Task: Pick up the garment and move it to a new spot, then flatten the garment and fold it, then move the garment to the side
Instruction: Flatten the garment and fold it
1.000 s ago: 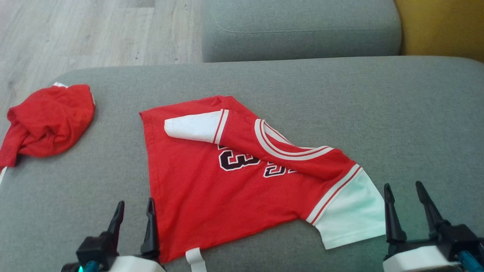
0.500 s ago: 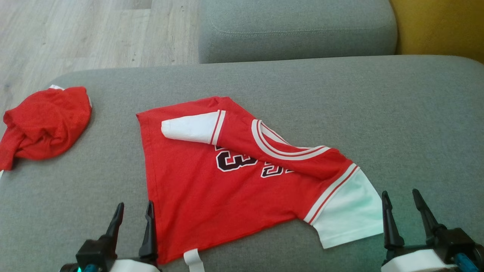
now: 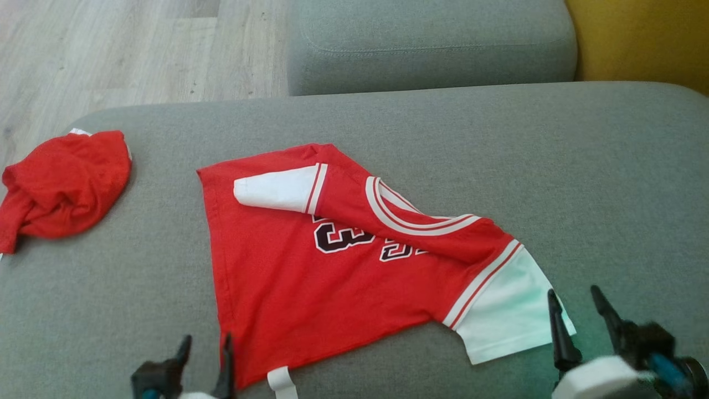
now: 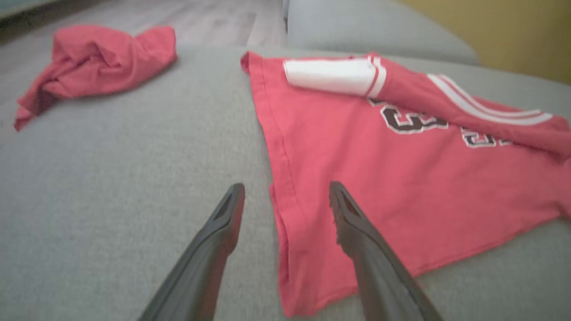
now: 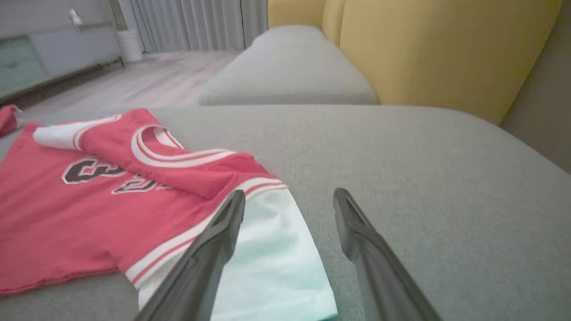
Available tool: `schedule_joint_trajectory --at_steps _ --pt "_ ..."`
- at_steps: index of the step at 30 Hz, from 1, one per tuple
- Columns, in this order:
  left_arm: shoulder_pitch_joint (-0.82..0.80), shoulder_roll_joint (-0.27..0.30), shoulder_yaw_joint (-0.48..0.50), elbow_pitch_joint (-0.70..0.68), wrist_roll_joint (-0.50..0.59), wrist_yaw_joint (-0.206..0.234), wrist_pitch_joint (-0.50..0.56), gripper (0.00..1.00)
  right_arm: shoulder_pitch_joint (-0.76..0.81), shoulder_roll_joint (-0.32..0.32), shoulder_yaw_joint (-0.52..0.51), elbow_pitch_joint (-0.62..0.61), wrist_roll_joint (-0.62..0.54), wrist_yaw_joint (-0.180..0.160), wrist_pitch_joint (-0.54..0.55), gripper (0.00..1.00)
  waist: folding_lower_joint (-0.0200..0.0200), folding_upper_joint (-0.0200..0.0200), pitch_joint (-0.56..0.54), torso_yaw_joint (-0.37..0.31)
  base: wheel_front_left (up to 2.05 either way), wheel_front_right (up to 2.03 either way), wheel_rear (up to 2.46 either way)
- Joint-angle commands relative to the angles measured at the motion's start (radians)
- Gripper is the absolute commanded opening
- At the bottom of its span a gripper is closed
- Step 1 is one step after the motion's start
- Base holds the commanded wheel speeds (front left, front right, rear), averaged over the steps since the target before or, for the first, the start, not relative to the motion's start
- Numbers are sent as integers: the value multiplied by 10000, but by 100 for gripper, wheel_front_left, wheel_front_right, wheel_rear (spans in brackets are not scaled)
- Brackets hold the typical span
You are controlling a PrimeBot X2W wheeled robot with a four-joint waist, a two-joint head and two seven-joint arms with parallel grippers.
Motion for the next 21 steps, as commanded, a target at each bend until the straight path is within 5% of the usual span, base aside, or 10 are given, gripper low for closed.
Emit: schedule_joint_trajectory --at_steps 1,6,11,21 --pt "-394 -2 220 -451 -15 71 508 100 -650 -83 279 -415 -110 77 680 100 0 0 7 -10 0 0 0" --pt "-430 186 162 -925 -259 82 2779 100 -1031 -670 500 -667 -286 77 3663 100 0 0 195 -55 0 0 0" --pt "-412 269 87 -1114 -521 62 4255 100 -1269 -1544 1366 -397 706 77 5746 100 0 0 388 -43 0 0 0" --pt "-751 251 103 -962 -949 4 4840 100 -1984 -2622 1909 -2 1708 77 6646 100 0 0 843 -11 0 0 0"
